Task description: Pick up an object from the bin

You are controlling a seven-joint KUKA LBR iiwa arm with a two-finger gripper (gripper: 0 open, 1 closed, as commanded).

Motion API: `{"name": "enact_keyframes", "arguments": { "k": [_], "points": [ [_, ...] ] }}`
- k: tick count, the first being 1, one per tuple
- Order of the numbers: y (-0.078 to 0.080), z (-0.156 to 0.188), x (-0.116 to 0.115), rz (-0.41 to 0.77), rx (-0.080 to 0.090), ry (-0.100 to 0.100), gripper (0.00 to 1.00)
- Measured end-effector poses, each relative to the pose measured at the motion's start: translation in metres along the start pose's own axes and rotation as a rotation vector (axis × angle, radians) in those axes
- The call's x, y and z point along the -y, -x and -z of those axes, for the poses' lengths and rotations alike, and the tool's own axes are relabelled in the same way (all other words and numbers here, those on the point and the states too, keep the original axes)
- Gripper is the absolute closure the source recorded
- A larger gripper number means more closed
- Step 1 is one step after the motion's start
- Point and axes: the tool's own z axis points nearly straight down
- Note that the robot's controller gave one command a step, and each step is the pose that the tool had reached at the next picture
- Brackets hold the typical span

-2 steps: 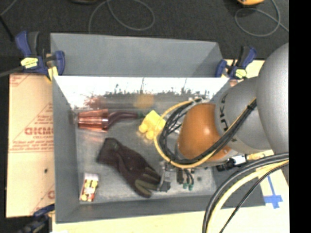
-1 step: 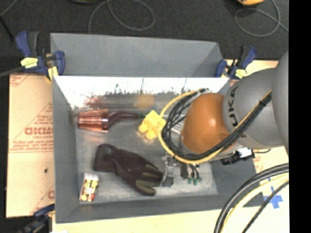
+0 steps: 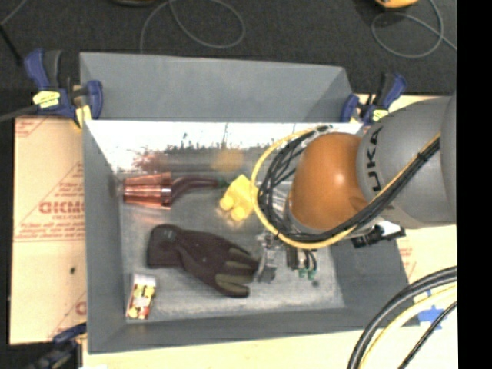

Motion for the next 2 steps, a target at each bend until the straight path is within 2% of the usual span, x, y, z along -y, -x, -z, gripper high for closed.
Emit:
{"name": "enact_keyframes", "arguments": {
  "k": [1,2],
  "points": [
    [-0.005,0.013,0.002,0.02,-0.024,-0.005,1.0],
    [-0.001,0.083,-0.003,0.026,-0.009,-0.002,1.0]
  ]
}}
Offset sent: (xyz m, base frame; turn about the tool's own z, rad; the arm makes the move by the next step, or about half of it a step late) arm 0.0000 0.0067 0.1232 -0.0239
